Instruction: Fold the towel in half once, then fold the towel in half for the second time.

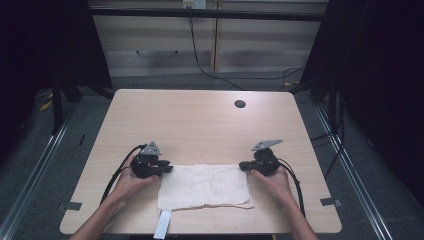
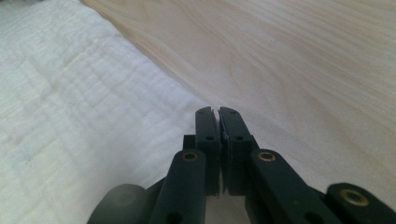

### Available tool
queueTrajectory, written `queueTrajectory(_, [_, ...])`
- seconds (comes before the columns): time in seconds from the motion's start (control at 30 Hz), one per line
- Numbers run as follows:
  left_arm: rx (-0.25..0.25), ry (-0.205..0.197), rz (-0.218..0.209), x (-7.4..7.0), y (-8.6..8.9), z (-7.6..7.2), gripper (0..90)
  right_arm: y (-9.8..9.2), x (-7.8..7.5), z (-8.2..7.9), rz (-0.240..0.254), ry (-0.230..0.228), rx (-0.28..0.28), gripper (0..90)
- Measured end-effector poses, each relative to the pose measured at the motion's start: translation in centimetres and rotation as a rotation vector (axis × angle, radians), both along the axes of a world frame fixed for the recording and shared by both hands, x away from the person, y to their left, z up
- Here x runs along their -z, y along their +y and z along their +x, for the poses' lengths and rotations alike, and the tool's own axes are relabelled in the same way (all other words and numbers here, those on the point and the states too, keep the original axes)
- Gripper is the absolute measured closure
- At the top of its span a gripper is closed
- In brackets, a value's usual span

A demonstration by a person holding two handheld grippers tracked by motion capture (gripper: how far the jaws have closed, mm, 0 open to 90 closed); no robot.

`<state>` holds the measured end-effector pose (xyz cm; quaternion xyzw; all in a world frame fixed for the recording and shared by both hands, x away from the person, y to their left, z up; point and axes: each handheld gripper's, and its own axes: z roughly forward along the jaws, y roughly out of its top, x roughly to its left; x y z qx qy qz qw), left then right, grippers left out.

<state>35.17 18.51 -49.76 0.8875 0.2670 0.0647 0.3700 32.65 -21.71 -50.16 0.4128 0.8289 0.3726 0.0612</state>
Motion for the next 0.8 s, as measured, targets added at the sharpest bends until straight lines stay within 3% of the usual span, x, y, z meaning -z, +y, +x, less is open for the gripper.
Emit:
queueTrajectory(0.37, [0.021, 0.012, -0.005, 0.1, 0.2, -0.2, 84.8, 0.3, -0.2, -0.3, -0.002, -0.013, 0.003, 87.4])
queueTrajectory(0.53, [0.009, 0.017, -0.010, 0.1, 0.2, -0.2, 85.3, 0.1, -1.2, -0.6, 0.026, -0.076, 0.006, 87.6])
queueTrajectory(0.8, [0.001, 0.021, -0.011, 0.1, 0.1, -0.2, 85.4, 0.2, -2.6, -1.6, 0.065, -0.134, -0.014, 87.7])
